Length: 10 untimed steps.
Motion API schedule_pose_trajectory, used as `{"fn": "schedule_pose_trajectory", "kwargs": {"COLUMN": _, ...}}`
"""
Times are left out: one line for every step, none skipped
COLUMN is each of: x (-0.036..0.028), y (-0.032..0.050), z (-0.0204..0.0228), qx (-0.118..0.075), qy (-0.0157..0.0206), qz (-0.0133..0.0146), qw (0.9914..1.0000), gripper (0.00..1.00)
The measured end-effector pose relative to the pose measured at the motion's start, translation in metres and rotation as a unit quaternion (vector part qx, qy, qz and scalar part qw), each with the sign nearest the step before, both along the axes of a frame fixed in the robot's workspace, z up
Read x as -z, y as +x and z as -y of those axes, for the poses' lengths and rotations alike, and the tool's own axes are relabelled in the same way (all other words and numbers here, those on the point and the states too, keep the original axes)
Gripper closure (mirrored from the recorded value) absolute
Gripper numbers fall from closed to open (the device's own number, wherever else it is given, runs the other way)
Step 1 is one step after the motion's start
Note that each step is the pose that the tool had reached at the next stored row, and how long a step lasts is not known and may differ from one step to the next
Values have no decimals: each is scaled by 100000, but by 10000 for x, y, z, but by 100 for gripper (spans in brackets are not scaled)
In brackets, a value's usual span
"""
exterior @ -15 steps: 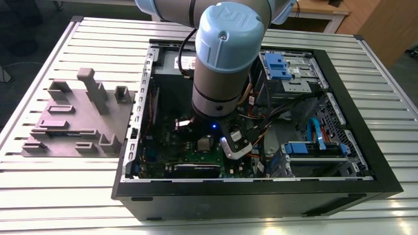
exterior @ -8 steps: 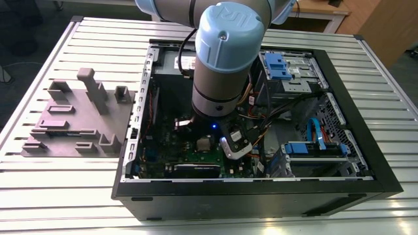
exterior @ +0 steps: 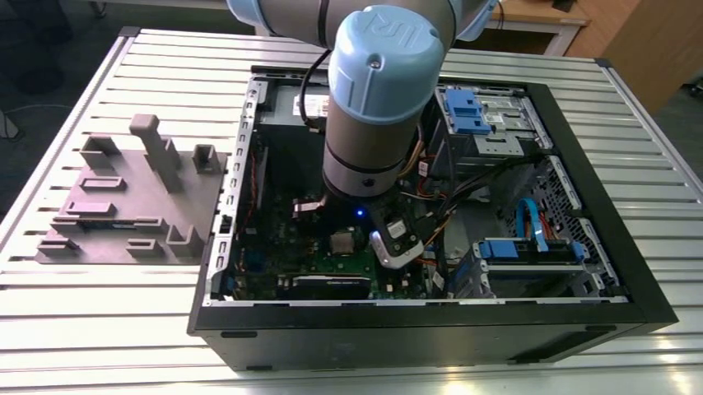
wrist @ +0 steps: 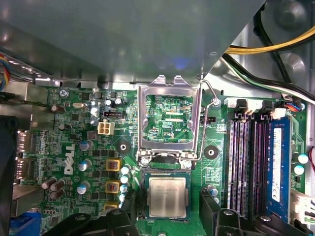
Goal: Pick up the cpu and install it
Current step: 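Place the cpu into insertion slot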
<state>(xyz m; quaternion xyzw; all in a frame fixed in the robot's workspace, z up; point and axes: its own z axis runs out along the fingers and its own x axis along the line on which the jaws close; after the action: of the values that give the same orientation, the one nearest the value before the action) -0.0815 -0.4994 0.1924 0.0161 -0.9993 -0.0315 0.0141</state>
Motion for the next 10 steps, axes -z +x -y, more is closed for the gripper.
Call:
{"fn": "schedule_pose_trajectory", "kwargs": {"x": 5, "y": 0, "z": 0, "qx": 205, "qy": 0, "qz": 1, "qw": 100000, "gripper": 39}}
{"fn": "schedule_pose_trajectory", "kwargs": {"x": 8, "y": 0, "z": 0, "qx": 464, "qy": -4, "qz": 0, "qw": 99999, "gripper": 39}}
{"fn": "schedule_pose_trajectory", "kwargs": {"x": 10, "y": -1, "z": 0, "qx": 612, "qy": 0, "qz": -1, "qw": 99998, "gripper": 39}}
{"fn": "schedule_pose_trajectory", "kwargs": {"x": 13, "y": -1, "z": 0, "qx": 676, "qy": 14, "qz": 0, "qw": 99998, "gripper": 39}}
{"fn": "schedule_pose_trajectory", "kwargs": {"x": 17, "y": -3, "z": 0, "qx": 718, "qy": 26, "qz": 3, "qw": 99997, "gripper": 39}}
{"fn": "schedule_pose_trajectory", "kwargs": {"x": 21, "y": -5, "z": 0, "qx": 743, "qy": 33, "qz": 6, "qw": 99997, "gripper": 39}}
{"fn": "schedule_pose_trajectory", "kwargs": {"x": 24, "y": -7, "z": 0, "qx": 751, "qy": 36, "qz": 1, "qw": 99997, "gripper": 39}}
{"fn": "schedule_pose_trajectory", "kwargs": {"x": 27, "y": -9, "z": 0, "qx": 749, "qy": 36, "qz": 1, "qw": 99997, "gripper": 39}}
{"fn": "schedule_pose_trajectory", "kwargs": {"x": 30, "y": -11, "z": 0, "qx": 748, "qy": 39, "qz": 2, "qw": 99997, "gripper": 39}}
{"fn": "schedule_pose_trajectory", "kwargs": {"x": 33, "y": -13, "z": 0, "qx": 750, "qy": 42, "qz": 0, "qw": 99997, "gripper": 39}}
